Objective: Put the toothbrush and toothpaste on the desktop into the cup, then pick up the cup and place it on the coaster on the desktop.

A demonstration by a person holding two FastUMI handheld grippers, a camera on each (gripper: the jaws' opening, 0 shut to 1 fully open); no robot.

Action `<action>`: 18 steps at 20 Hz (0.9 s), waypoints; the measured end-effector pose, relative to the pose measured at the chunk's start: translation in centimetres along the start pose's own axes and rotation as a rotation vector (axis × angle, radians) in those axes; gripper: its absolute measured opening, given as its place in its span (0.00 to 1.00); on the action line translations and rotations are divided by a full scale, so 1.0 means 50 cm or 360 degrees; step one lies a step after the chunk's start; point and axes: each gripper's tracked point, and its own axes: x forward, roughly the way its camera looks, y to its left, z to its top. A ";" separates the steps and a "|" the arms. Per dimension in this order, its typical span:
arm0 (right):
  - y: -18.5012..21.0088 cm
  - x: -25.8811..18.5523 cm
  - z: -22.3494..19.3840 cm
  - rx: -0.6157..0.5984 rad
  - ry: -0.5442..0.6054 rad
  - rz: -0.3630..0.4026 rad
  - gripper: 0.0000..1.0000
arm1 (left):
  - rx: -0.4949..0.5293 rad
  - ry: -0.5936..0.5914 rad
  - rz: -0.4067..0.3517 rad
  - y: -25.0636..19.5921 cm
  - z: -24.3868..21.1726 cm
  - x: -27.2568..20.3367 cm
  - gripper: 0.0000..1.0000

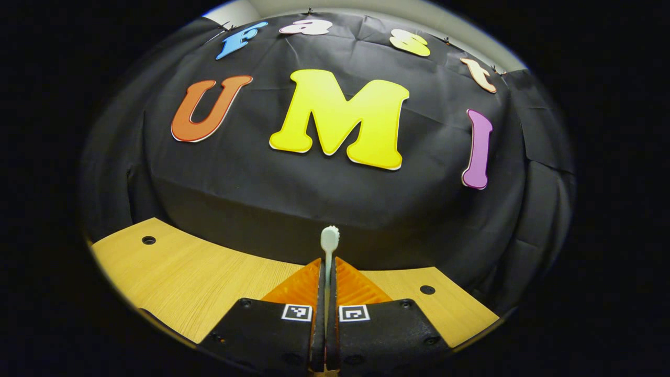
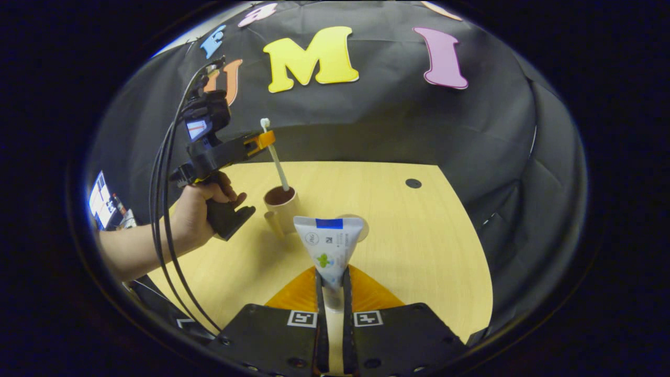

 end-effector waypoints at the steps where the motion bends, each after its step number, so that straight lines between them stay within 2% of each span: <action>1: -0.001 0.002 0.001 0.0001 0.0001 0.0000 0.10 | 0.0000 0.0021 0.0000 -0.001 -0.013 -0.001 0.05; 4: 0.001 0.008 0.010 0.0005 0.0001 -0.0003 0.10 | 0.0022 0.0095 -0.0031 -0.011 -0.043 -0.006 0.08; 5: 0.003 0.012 0.011 0.0003 0.0000 -0.0001 0.10 | 0.0039 0.0126 -0.0052 -0.018 -0.051 -0.013 0.14; 8: 0.007 0.019 0.009 -0.0002 -0.0004 0.0011 0.10 | 0.0093 0.0108 -0.0052 -0.021 -0.054 -0.023 0.99; 13: 0.022 0.025 0.019 -0.0004 -0.0027 0.0044 0.10 | 0.0110 0.0096 -0.0034 -0.010 -0.034 -0.053 0.98; 18: 0.059 0.042 0.066 0.0002 -0.0093 0.0103 0.10 | 0.0098 0.0104 0.0079 0.054 -0.009 -0.132 0.98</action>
